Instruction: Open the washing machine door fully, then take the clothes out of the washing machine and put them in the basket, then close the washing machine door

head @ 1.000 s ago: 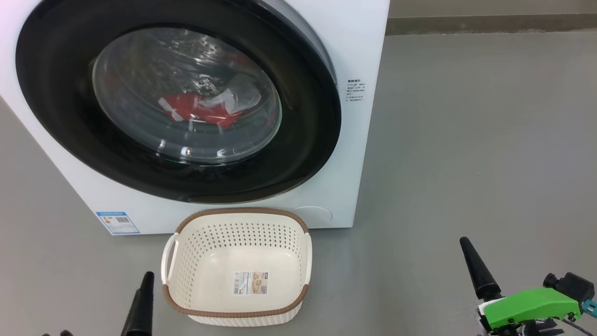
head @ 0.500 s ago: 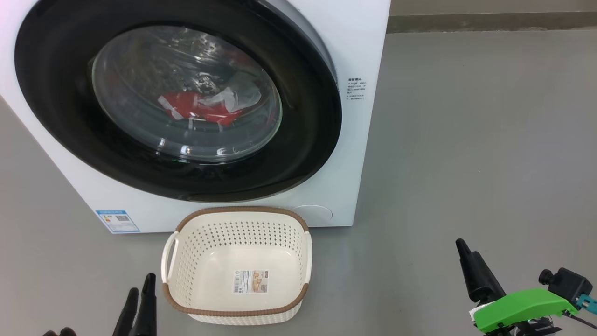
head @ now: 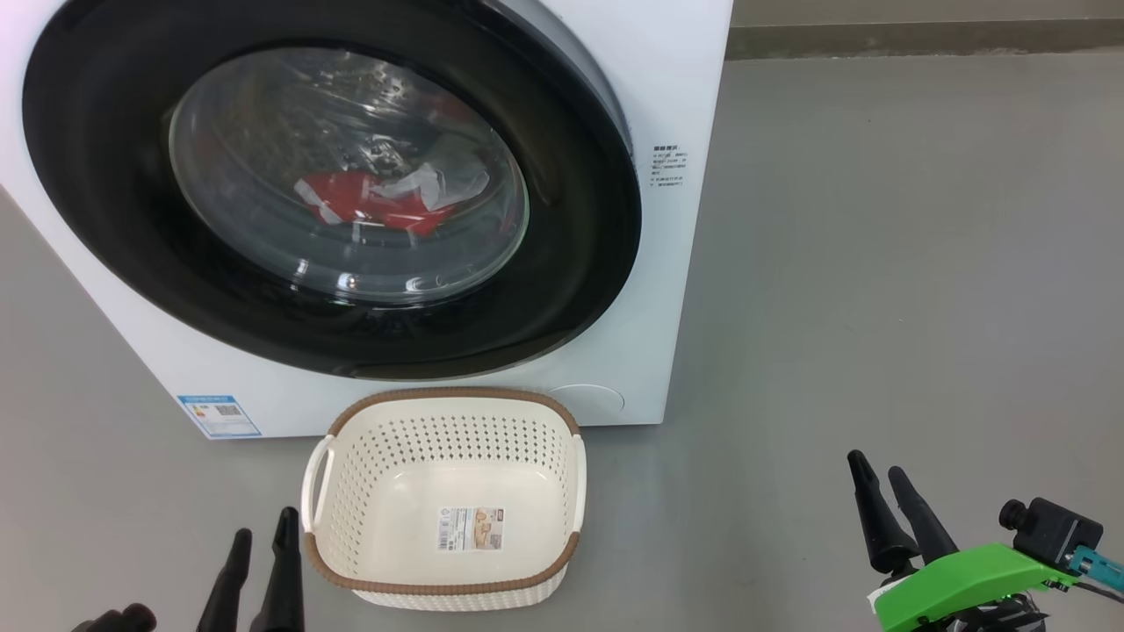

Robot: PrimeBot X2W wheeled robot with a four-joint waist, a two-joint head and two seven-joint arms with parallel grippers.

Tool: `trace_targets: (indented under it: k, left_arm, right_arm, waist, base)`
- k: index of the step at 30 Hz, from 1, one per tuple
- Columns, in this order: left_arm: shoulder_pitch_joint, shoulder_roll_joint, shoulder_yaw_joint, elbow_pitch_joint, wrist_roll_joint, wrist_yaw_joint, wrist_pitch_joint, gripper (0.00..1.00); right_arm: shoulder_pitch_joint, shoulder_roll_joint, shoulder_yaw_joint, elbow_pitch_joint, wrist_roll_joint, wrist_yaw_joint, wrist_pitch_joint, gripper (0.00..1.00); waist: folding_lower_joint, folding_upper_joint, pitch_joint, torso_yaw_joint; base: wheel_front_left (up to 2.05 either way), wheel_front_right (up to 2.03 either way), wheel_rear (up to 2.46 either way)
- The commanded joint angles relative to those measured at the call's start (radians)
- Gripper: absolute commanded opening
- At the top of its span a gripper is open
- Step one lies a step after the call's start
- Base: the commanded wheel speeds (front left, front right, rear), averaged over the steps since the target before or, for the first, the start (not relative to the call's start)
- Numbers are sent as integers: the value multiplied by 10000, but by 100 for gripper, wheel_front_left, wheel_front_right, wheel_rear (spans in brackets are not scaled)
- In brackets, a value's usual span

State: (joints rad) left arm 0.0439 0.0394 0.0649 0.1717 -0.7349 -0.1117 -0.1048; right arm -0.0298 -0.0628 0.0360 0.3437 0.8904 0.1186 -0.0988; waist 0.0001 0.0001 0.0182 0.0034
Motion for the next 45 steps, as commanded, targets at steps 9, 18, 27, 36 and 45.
trace_targets:
  k: [9, 18, 27, 36, 45]
  left_arm:
    - [105, 87, 182, -419, 1479, 128, -373, 100]
    - [171, 92, 194, -498, 2649, 159, -629, 100]
    - [256, 96, 229, -568, 3738, 179, -886, 100]
    - [324, 101, 295, -614, 4912, 153, -1172, 100]
    - [435, 106, 323, -529, 5836, 93, -1430, 100]
  right_arm:
    - [-449, -106, 20, -290, -1375, 84, -399, 100]
    - [-431, -96, 48, -248, -2458, 92, -662, 100]
    - [-430, -79, 117, -186, -3457, 100, -926, 100]
    - [-414, -30, 64, -169, -4546, 109, -1221, 100]
    - [-270, 24, -63, -119, -5443, 117, -1485, 100]
  waist:
    - [-1, -1, 38, -28]
    - [-1, -1, 96, -28]
    - [-1, -1, 156, -61]
    - [-1, -1, 233, -98]
    - [-1, -1, 210, -116]
  base:
    - [0, 0, 0]
    - [0, 0, 0]
    - [0, 0, 0]
    - [0, 0, 0]
    - [0, 0, 0]
